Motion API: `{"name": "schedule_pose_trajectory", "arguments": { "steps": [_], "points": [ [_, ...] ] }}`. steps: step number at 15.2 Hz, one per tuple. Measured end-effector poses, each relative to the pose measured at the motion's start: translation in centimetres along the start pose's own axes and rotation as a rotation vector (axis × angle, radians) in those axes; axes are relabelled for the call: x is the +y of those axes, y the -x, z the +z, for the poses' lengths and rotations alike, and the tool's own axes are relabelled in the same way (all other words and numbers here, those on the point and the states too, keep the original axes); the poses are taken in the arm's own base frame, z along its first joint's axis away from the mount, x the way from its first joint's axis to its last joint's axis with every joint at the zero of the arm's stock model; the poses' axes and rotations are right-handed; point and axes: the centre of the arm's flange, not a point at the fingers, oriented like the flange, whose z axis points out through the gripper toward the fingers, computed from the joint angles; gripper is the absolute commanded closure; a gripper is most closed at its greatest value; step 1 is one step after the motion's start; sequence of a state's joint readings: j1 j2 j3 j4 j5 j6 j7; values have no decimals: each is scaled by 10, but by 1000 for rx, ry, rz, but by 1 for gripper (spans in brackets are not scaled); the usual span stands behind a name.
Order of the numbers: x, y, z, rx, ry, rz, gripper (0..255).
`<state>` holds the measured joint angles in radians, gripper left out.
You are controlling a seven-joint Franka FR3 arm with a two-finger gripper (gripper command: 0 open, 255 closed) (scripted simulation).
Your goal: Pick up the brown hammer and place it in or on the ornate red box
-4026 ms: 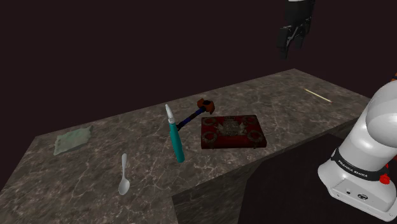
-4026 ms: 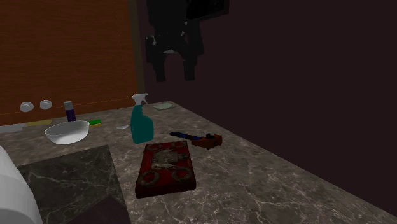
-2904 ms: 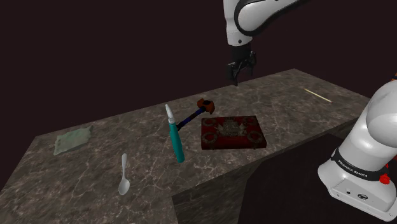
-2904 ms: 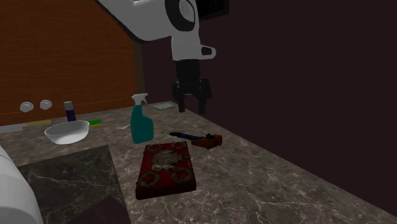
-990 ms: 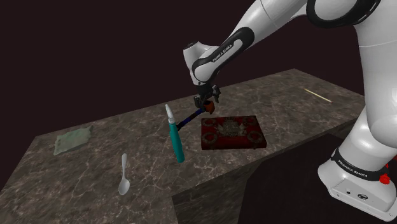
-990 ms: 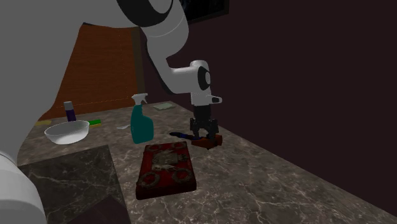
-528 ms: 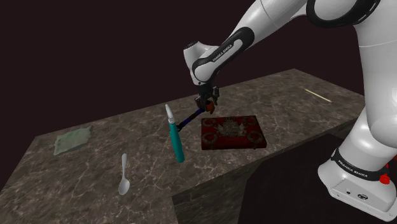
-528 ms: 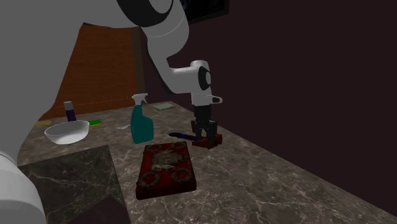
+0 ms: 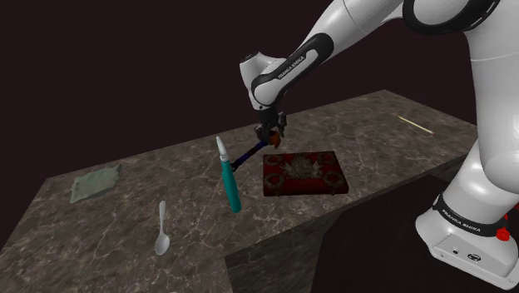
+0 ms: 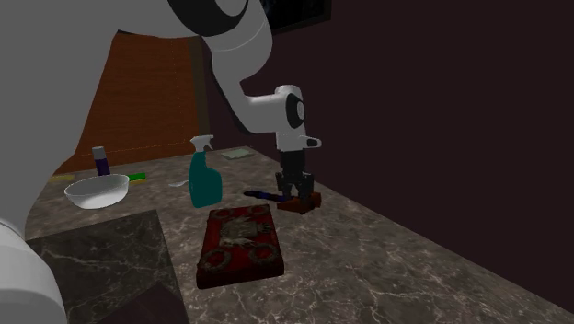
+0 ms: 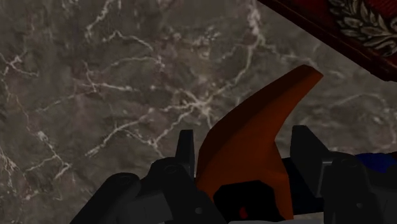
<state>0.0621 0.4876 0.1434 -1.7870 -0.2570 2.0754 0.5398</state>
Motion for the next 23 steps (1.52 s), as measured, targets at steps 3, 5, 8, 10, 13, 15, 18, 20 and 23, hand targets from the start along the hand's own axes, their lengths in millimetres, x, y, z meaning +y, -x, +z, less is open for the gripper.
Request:
{"name": "schedule_pose_trajectory", "arguments": {
  "steps": [3, 5, 8, 10, 13, 15, 18, 20, 23],
  "points": [
    [3, 1, -14, 0, 0, 0, 255],
    [5, 1, -24, 0, 0, 0, 255],
    [9, 4, -40, 0, 0, 0, 255],
    [10, 5, -50, 0, 0, 0, 255],
    [13, 6, -66, 0, 0, 0, 255],
    [16, 8, -76, 0, 0, -1, 255],
    [20, 9, -91, 0, 0, 0, 255],
    [21, 9, -102, 0, 0, 0, 255],
    [26, 17, -112, 0, 0, 0, 255]
  ]
}}
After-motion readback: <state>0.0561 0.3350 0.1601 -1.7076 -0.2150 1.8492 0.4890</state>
